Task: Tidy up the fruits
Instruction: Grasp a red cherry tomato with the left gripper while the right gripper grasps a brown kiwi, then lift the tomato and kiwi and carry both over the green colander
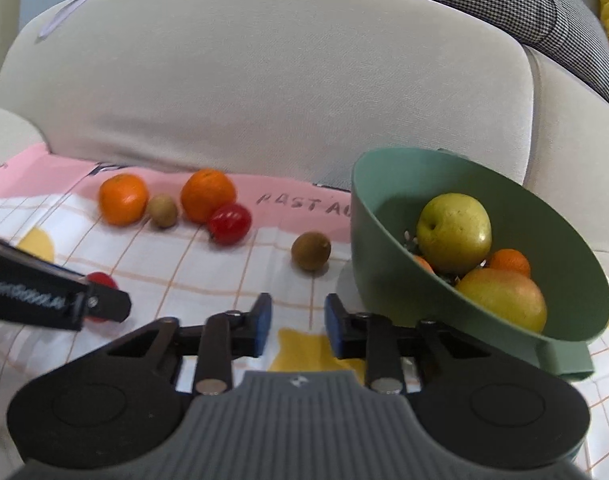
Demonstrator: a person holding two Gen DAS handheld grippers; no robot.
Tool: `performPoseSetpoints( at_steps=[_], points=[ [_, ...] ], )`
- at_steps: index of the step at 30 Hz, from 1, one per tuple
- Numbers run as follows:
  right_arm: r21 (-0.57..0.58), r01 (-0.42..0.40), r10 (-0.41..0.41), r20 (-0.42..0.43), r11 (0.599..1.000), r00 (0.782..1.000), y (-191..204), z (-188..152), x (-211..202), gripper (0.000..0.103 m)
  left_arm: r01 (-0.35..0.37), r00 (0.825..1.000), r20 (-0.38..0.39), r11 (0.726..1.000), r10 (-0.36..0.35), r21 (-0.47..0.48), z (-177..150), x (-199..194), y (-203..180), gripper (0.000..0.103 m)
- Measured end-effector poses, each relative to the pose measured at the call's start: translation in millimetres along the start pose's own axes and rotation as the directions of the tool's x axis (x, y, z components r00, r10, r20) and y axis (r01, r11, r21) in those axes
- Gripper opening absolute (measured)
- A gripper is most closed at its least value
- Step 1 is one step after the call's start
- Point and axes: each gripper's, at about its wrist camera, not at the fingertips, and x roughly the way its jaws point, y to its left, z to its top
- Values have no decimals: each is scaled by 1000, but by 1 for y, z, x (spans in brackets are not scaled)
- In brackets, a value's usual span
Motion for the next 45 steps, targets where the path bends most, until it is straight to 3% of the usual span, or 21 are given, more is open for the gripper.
performPoseSetpoints(
  at_steps=[13,19,32,45],
  points=[
    [60,146,-148,26,987,989,22,14,26,14,-46,998,39,998,48,-53,5,3,12,34],
    [46,166,-167,17,985,986,21,17,36,14,-44,998,31,997,46,-59,7,7,14,34],
    [76,145,-144,-14,987,989,14,26,54,25,-39,999,19,998,40,-55,4,8,12,34],
    [52,57,-56,-9,997,998,7,22,32,23,-38,998,41,998,40,-48,2,4,8,34]
  ],
)
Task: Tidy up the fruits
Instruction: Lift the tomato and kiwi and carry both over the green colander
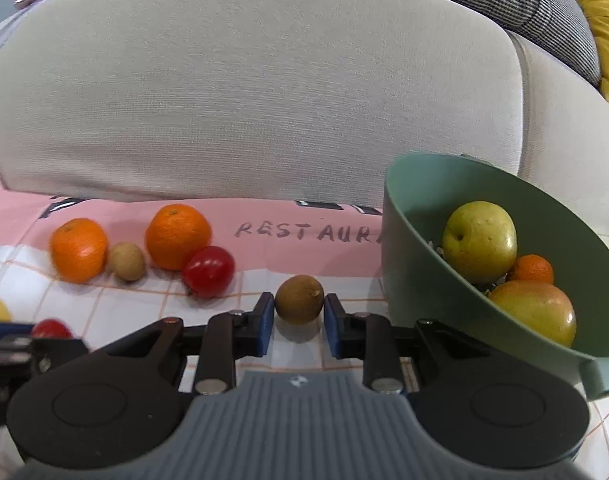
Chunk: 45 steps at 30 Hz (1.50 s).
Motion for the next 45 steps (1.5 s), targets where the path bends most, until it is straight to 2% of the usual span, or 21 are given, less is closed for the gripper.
performPoseSetpoints(
  at_steps=[13,19,26,32,40,45],
  points=[
    [-101,-142,145,25,985,989,-14,-8,-69,23,32,999,41,999,-31,-29,6,-38,-10,34],
    [-119,-173,180,49,978,983,-32,-9,-98,23,59,996,64,998,-61,28,11,-61,-38,34],
    [-80,-122,132,127,989,983,-58,-2,-115,23,87,992,83,988,-98,126,23,-80,-82,34],
    [-11,-43,44,165,999,985,-89,0,-117,23,109,989,77,975,-126,191,38,-78,-120,34],
    [148,17,-39,141,989,989,-136,7,-95,23,148,987,18,949,-159,278,60,-55,-164,34],
    [193,8,-30,109,981,994,-158,12,-75,23,173,985,-35,936,-171,306,74,-33,-183,34]
  ],
)
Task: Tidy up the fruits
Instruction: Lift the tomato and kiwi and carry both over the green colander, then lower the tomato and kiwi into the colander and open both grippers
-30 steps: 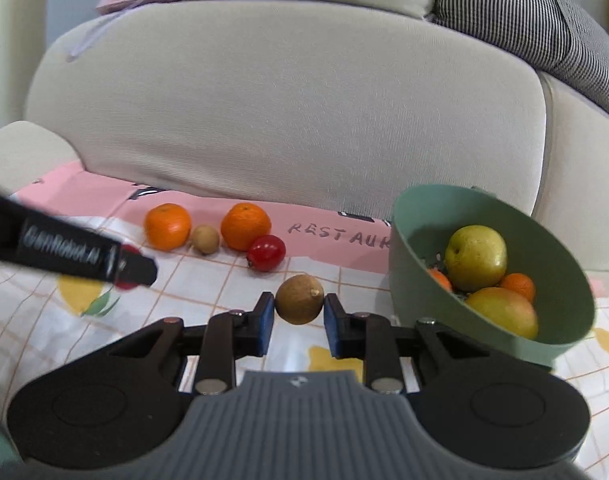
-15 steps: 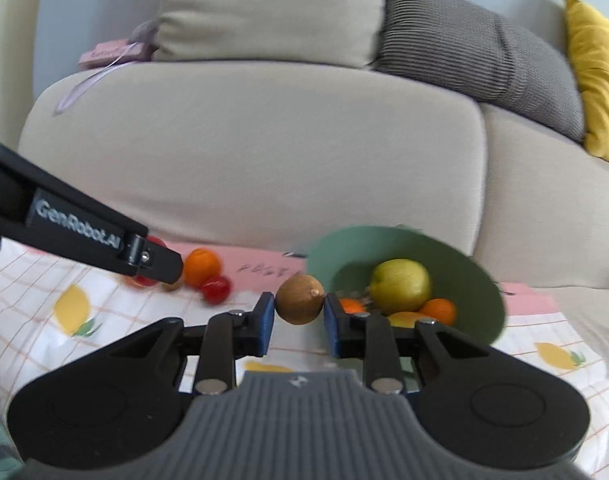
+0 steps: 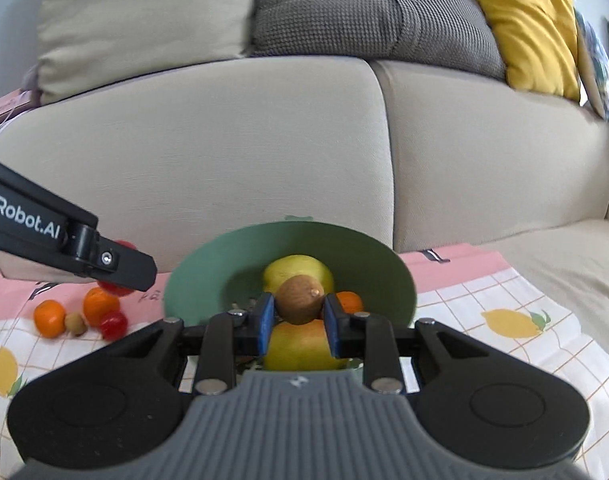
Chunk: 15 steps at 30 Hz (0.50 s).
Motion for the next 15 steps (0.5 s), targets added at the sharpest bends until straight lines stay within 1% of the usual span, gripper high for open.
performPoseSetpoints(
  at_steps=[2,6,11,15],
  points=[
    [-5,-7,7,-2,1000,1000,-2,2,7,23,-1,1000,-19,1000,1,19,6,11,-3,34],
    [-59,-46,46,-6,997,999,0,3,23,23,-11,999,-46,999,13,41,15,28,-3,34],
    [-96,-104,100,-44,990,994,5,2,41,23,-16,998,-64,998,20,67,26,46,-1,34],
    [-117,-125,118,-67,985,991,8,1,51,23,-21,995,-96,995,30,96,30,60,0,34]
  ],
)
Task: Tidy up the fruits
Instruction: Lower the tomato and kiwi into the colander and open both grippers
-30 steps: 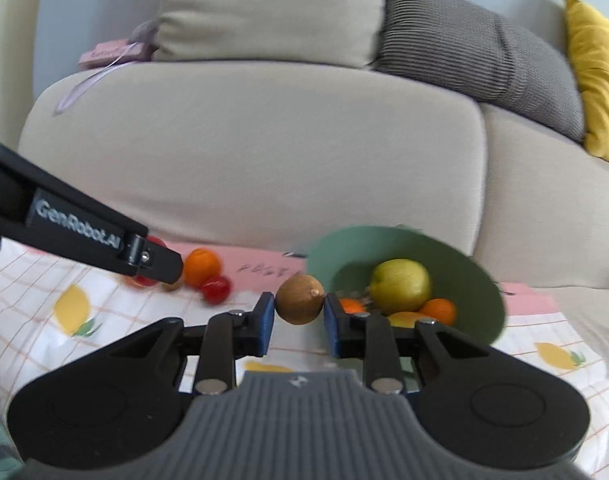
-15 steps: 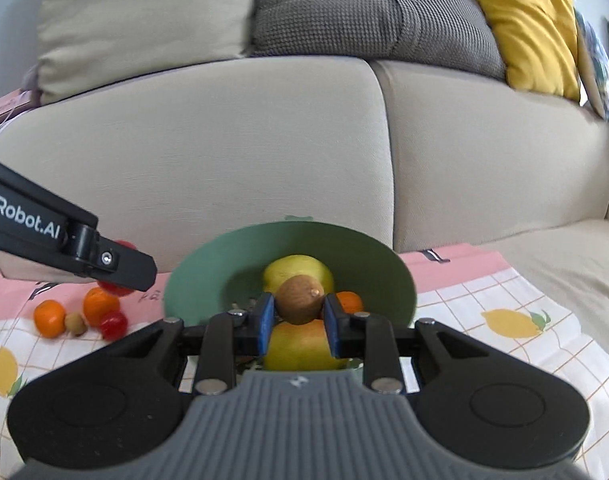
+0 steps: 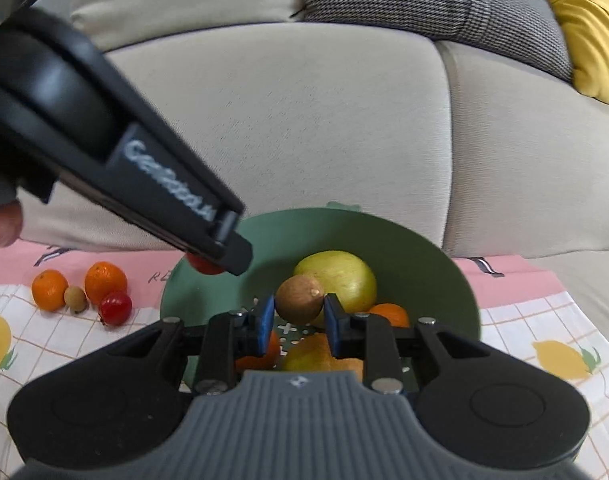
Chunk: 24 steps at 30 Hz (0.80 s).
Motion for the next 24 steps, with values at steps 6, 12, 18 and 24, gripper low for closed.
performPoseSetpoints(
  at_steps=[6,12,18,24],
  points=[
    [31,-14,16,-54,999,998,-5,-3,13,23,-5,999,-43,999,6,36,1,17,-4,34],
    [-16,-21,20,-52,1000,998,5,-8,13,23,-10,998,-67,999,13,52,1,26,-7,34],
    [21,-24,25,-48,999,999,0,-6,13,24,-11,996,-90,999,14,33,2,32,-6,34],
    [41,-23,25,-31,999,999,-4,-4,10,32,-11,993,-116,1000,10,-13,5,38,0,34]
  ],
)
